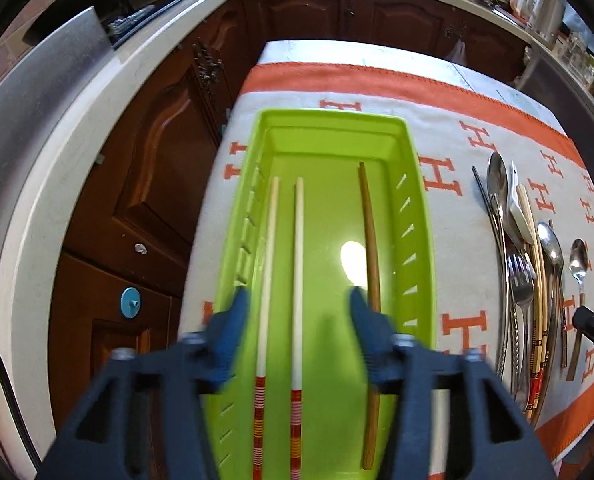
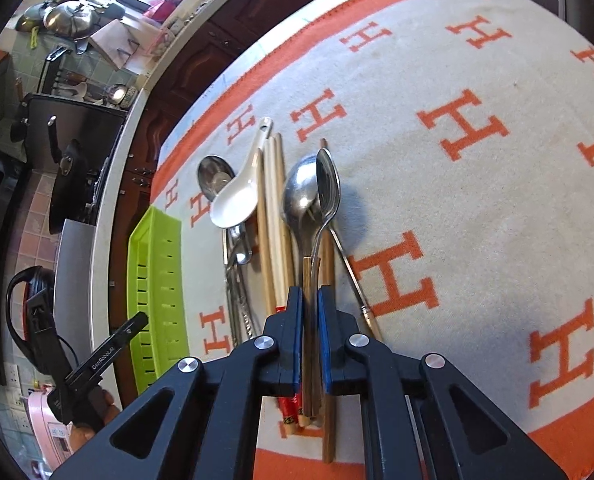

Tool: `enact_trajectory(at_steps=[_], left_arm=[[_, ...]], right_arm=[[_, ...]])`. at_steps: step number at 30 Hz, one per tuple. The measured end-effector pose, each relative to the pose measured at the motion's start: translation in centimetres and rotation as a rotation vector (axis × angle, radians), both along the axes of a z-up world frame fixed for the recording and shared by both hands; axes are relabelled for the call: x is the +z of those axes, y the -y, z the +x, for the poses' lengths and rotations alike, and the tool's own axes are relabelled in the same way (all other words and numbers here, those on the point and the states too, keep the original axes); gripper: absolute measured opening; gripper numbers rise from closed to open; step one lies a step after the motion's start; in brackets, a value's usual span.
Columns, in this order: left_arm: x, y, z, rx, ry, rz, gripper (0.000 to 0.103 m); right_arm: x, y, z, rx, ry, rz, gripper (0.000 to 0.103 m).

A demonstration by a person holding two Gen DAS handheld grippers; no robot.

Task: Organize utensils
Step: 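Lower the white chopstick into the tray with the left tool while the right grasps a spoon, then carry the spoon into the green tray and open the right tool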

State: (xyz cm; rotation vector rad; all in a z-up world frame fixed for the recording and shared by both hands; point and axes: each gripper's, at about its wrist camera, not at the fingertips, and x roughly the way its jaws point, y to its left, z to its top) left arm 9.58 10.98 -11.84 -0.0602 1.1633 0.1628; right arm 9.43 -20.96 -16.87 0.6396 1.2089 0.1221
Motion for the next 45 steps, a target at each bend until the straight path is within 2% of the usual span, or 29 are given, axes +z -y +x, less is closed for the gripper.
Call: enact_trajectory(at_steps=[6,9,13,15,19,21,25,28,34,39,45], left_arm=[[2.7,-1.1,-2.1,0.028,0.068,-0.033,0.063],[4.6,-1.7,-3.4,0.036,0.114,-0.041,0.068],[6.9,-2.6,-5.2,0.068,0.175,-0.013,0.07],[7.4,-3.1,-5.7,0.084,0.188,-0.009,0.072],[7.8,-4.1,-7.0,0.135,0.203,0.02,0.072],[7.6,-4.7,-7.5,0.159,0.197,0.03,0.072],[6.9,-6.0,-8.5,0.207,0.182,0.002,0.072],[6.3,-6.5,-8.9,0.223,0.174,-0.01,0.072],[5.3,-7.0,-9.5,0.23,0.155,-0.009,0.072],[5.3,-7.3,-9.6,0.232,0.151,-0.012,0.072],[5.2,-7.0,-9.7,0.216,0.147,-0.015,0.072]], right_arm=[[3.0,-1.8,-0.7,0.054,0.053,-0.002,0.007],[5.0,-3.6,-0.8,0.098,0.091,-0.01,0.007],[7.2,-6.2,-1.0,0.178,0.115,-0.025,0.007],[8.1,-7.1,-1.4,0.22,0.117,-0.029,0.007],[9.3,-11.9,-1.3,0.329,0.122,-0.057,0.007],[9.3,-14.2,-1.1,0.365,0.12,-0.064,0.007],[8.5,-18.7,-0.4,0.429,0.092,-0.07,0.007],[6.9,-21.1,0.4,0.448,0.045,-0.059,0.007],[4.9,-24.4,1.4,0.49,0.017,-0.127,0.008],[4.1,-24.9,2.0,0.504,0.007,-0.166,0.01],[5.5,-23.6,1.2,0.496,0.046,-0.149,0.011]])
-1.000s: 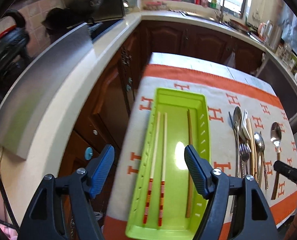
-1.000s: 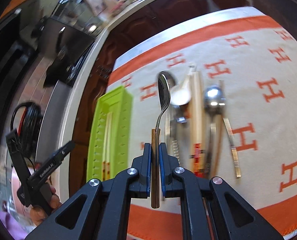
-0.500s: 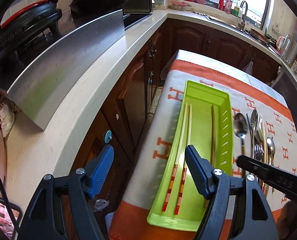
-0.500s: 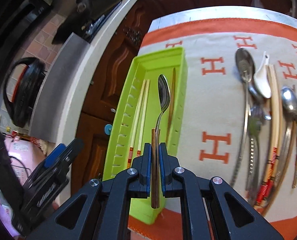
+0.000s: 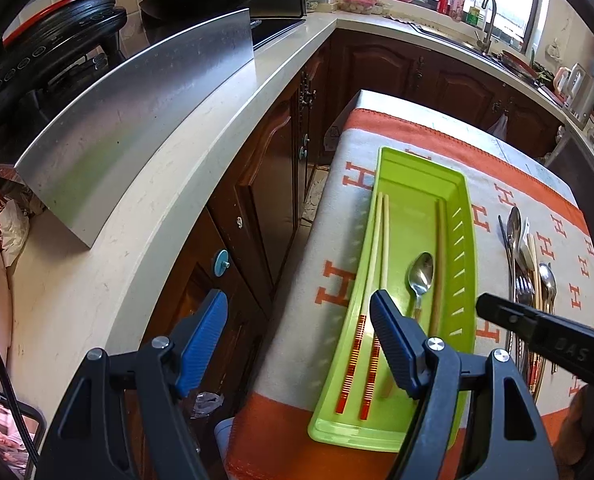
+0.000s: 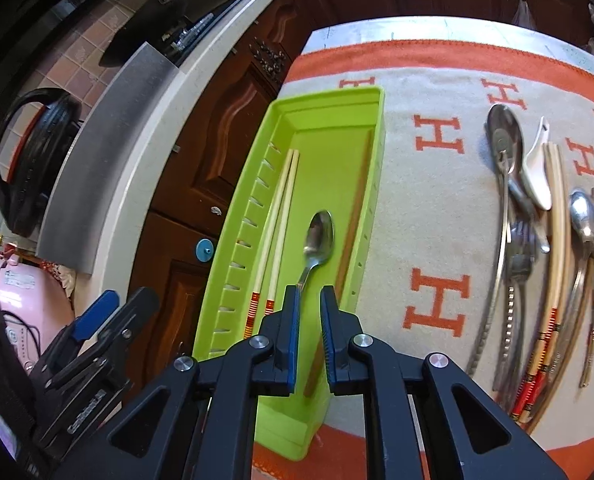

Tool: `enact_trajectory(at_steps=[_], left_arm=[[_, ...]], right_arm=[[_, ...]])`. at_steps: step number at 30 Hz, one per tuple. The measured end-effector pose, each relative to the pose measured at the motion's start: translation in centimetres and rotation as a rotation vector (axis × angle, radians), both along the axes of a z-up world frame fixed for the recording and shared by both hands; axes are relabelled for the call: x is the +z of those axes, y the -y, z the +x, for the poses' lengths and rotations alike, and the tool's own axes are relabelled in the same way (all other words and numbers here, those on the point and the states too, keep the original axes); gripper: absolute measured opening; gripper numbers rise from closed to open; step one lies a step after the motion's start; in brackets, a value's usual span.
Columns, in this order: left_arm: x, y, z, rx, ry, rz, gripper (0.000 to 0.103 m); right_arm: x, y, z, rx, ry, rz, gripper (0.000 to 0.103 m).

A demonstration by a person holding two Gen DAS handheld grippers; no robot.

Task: Organize utensils
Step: 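Carry the spoon into the green tray and open the right tool, then move the right tool back to the pile while the left approaches the metal chopstick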

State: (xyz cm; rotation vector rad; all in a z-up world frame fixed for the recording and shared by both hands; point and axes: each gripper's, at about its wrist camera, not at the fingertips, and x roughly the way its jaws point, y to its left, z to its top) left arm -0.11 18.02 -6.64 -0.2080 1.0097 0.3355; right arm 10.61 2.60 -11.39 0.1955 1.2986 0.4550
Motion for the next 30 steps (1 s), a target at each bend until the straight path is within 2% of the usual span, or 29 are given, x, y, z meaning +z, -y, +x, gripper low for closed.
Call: enact_trajectory(at_steps=[6,14,23,30], left_arm=[[0.1,0.8,-0.1,-0.023,-0.001,-0.002,0.072],[0.5,3.6,0.1,-0.09,-0.009,0.007,0.072],[2.5,8.7,1.2,-0.209,0.014,0.007,0.072],[2.6,14.2,3.5,-0.331,0.008,-0.054,0.072]], right_arm=[[2.0,3.3,-1.2,-0.017,0.039,-0.009,0.011],[4.7,11.5,-3.5,-0.086,0.12,-0.042,0.011],[7.5,19.9,-4.9,-0.191,0.185,-0.059,0.011],[7.9,24.3,-4.5,-0.242,0.196,-0.067,0.011]])
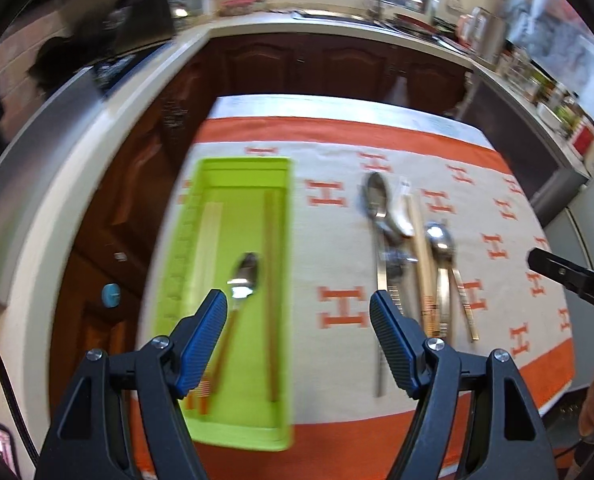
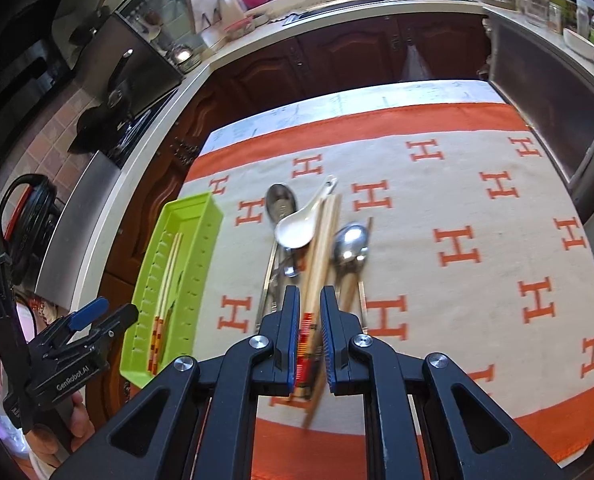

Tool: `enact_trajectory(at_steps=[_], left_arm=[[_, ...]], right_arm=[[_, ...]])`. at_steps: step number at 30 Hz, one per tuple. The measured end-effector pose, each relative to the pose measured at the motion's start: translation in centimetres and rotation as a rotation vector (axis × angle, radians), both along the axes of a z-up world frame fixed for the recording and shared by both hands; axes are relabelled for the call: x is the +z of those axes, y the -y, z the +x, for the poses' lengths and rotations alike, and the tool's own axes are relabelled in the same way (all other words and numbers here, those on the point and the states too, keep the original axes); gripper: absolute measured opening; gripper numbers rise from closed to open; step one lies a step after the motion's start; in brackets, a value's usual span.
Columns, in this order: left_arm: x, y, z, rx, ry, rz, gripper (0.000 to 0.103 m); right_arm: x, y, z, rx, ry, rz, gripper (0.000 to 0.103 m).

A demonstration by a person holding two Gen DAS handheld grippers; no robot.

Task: Organize utensils
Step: 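Move the right tool back to the pile while the left approaches the metal chopstick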

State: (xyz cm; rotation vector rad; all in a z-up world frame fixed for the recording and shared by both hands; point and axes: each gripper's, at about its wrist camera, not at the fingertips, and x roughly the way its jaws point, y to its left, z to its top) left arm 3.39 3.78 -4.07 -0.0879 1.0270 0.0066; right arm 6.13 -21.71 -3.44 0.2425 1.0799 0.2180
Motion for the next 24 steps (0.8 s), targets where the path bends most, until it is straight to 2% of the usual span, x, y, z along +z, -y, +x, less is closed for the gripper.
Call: enact_trajectory(at_steps=[3,8,13,16,24], left_arm=[[-0.9,2.8,1.1,-0.062,-0.027,-0.023,0.072],[-3.6,5.9,2.6,-0.1,-0.076,-0.001,0.056],[-7.3,6.9,3.4,-0.105,-0.152,-0.004,0.046],[-8.9,7.1,3.7,-0.101,-0.184,-0.005,0.044],[-10.8,7.3,4.6,-0.079,-0.22,0.017,0.034]], right_arm=[[-0.6,1.4,0.3,-0.009,-0.004,0.006,0.011],[-2.7,2.8,1.1,-0.018,-0.019,0.001,0.011],[-5.8,3.1,1.5,0.007,-0.042,-0.019,0.011],[-7.6,3.3,1.6,0.018,-0.063,-0.014,0.011],[-10.7,3.2,2.0,0.043,-0.1,0.017,0.011]])
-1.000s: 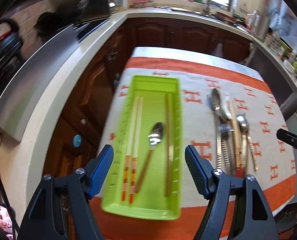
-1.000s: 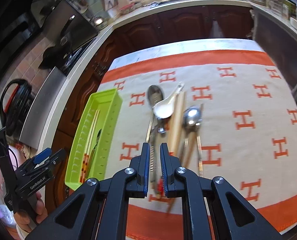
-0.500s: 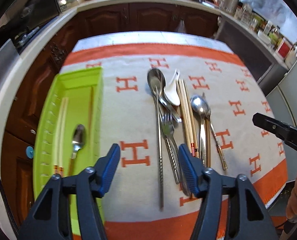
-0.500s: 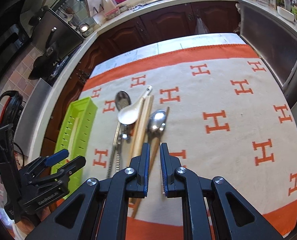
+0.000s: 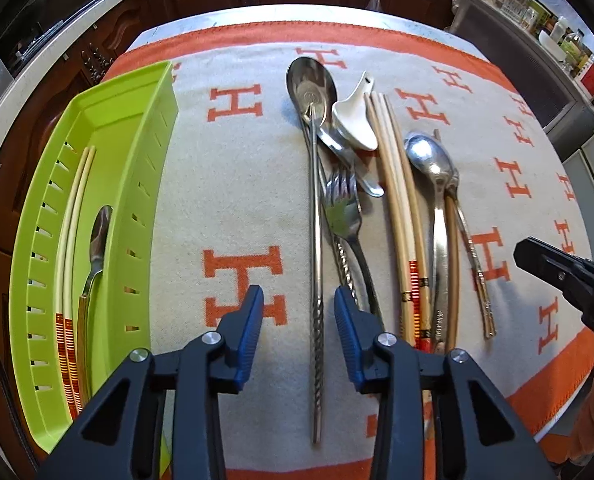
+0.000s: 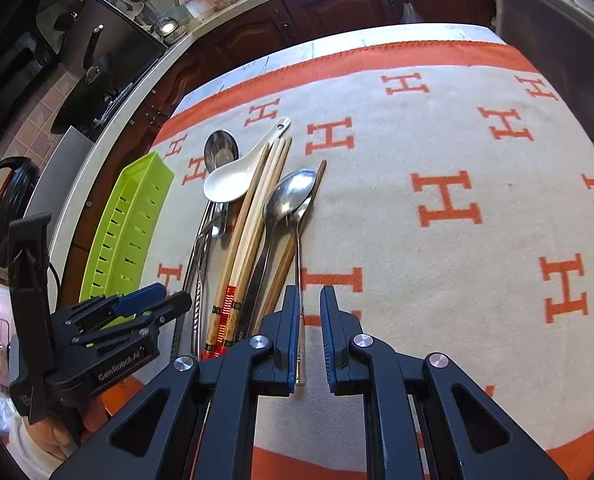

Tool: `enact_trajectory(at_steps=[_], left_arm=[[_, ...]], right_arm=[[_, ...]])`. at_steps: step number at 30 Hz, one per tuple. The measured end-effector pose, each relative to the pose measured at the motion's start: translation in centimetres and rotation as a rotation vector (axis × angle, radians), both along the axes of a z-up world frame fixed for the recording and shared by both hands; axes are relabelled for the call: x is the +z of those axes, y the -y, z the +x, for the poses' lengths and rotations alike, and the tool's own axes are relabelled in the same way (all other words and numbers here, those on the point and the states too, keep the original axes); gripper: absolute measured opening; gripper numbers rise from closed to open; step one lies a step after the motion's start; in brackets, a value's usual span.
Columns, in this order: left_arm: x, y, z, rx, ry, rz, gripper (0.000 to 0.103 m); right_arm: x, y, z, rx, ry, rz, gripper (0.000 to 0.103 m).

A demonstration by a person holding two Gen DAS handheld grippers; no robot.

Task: Organize utensils
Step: 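Move the right tool back to the pile while the left approaches the metal chopstick, then grasp the long twisted metal chopstick with the left tool while the right grasps a teaspoon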

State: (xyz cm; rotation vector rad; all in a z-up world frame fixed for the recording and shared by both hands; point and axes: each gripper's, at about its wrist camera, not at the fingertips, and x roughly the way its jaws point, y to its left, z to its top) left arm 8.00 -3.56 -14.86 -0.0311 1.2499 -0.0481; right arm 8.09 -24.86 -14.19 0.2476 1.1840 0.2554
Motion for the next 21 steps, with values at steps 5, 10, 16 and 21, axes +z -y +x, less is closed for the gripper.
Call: enact_trajectory(at_steps=[5,10,16,21], left_arm=[[-0.2,0.2,0.7,-0.001,0.023,0.024,0.034],[-0.3,0.1,1.8,0.016,0.049,0.025,0.034],[-0.4,0.2,2.3,0.008,0.102,0.028,0.01],[-0.4,-0.2,2.3,0.033,0.122,-0.008,0.004]], right_arm=[[-0.8,-0.1,0.5,-0.001,-0.002,0.0,0.011],[-1.6,0.0,0.8,0.0,-0.016,-0.001,0.011],[-1.8,-0.4,1.0,0.016,-0.011,-0.005,0.011],[-2.2,-1.7,1.4,0.049,-0.007,-0.014,0.011]])
